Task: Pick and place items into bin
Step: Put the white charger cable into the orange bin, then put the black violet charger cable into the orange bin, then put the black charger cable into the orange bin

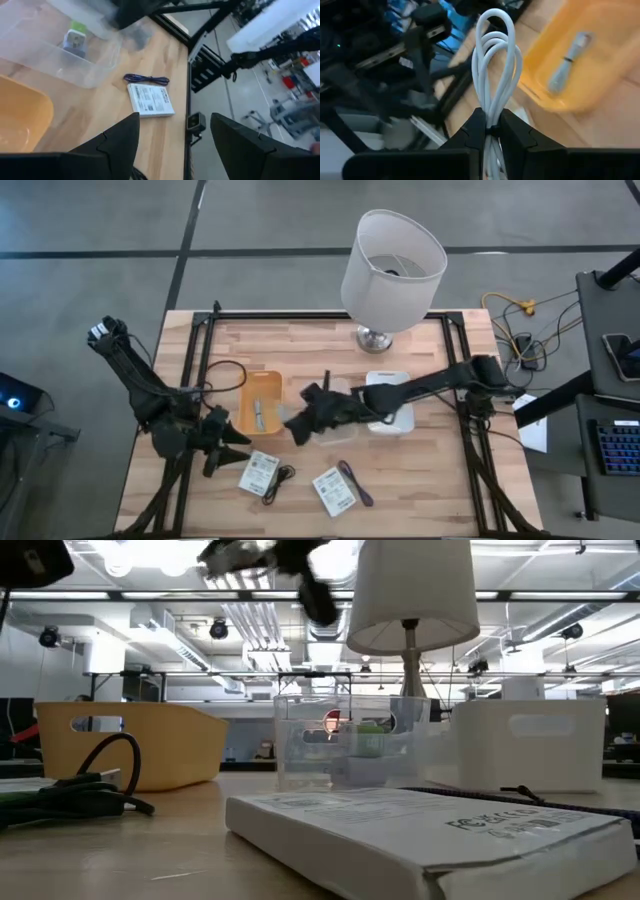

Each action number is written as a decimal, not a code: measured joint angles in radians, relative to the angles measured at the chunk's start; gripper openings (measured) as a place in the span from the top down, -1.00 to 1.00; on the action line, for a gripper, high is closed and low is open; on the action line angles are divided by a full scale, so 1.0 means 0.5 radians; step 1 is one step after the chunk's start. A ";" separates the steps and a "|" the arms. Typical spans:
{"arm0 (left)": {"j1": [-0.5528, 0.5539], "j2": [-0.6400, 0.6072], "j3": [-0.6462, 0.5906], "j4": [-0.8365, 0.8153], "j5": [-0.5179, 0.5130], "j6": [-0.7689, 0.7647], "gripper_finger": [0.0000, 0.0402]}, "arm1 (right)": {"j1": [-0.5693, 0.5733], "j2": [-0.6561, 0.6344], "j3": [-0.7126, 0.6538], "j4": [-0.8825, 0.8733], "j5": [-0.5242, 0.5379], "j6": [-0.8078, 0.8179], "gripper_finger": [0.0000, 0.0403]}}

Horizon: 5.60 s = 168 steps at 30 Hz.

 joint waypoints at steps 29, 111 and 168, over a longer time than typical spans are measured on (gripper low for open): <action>-0.073 -0.201 0.019 -0.394 0.177 -0.034 -0.13 | -0.319 1.089 1.565 -0.760 0.113 -0.541 0.05; -0.066 0.015 -0.071 -0.177 0.300 -0.141 -0.13 | 0.638 0.524 0.208 -1.827 -0.148 0.402 0.73; -0.067 -0.088 0.146 -1.016 -0.020 -0.202 -0.13 | -0.239 0.838 1.600 -1.228 -0.193 -0.960 -0.03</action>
